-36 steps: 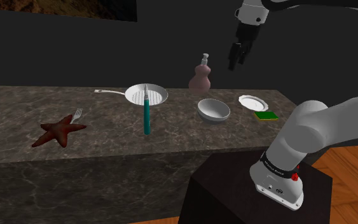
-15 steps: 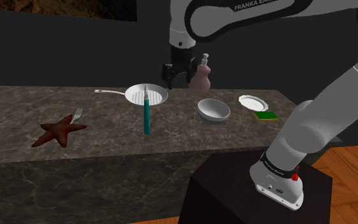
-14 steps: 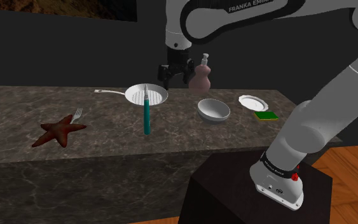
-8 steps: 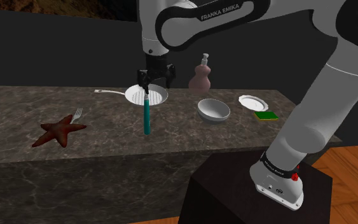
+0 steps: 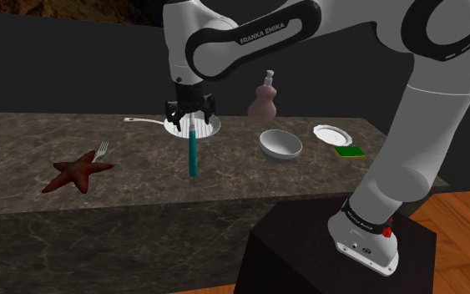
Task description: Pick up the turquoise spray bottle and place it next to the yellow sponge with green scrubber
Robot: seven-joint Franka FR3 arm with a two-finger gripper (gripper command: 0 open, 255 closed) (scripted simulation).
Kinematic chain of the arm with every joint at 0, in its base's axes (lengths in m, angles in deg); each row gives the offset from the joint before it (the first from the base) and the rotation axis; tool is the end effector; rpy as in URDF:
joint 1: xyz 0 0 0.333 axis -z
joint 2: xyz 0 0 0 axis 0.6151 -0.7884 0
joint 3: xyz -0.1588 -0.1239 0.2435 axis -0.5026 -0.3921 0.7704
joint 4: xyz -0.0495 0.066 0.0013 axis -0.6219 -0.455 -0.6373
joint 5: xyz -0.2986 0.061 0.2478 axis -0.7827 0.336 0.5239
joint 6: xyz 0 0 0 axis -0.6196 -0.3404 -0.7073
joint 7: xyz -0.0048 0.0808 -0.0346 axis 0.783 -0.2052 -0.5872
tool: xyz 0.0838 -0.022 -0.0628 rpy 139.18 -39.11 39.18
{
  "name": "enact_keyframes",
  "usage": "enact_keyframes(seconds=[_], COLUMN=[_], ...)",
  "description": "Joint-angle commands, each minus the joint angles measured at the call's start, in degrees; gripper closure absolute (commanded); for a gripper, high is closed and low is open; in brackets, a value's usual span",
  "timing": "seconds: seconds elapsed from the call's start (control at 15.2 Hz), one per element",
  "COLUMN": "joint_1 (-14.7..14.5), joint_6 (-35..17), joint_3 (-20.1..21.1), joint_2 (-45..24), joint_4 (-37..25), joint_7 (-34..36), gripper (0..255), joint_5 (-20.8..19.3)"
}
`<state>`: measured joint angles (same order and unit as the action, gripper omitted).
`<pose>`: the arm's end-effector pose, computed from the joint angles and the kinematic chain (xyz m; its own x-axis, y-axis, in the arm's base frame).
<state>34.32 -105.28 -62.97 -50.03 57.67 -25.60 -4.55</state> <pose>0.5360 0.2720 0.4315 0.9346 -0.3478 0.0749 -0.3538 -0.9307 0.0925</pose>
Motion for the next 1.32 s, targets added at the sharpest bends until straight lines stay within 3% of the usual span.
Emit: enact_keyframes(seconds=[0.0, 0.59, 0.66, 1.25], joint_1=[0.03, 0.06, 0.06, 0.06], joint_6=[-1.41, -2.48, -2.48, -2.49], joint_3=[-0.14, -0.25, -0.25, -0.25], joint_2=[-0.58, -0.98, -0.98, -0.98], joint_4=[0.86, 1.60, 1.60, 1.61], joint_7=[0.25, 0.44, 0.44, 0.44], gripper=[0, 0, 255, 255], joint_5=[-0.40, -0.68, -0.68, -0.68])
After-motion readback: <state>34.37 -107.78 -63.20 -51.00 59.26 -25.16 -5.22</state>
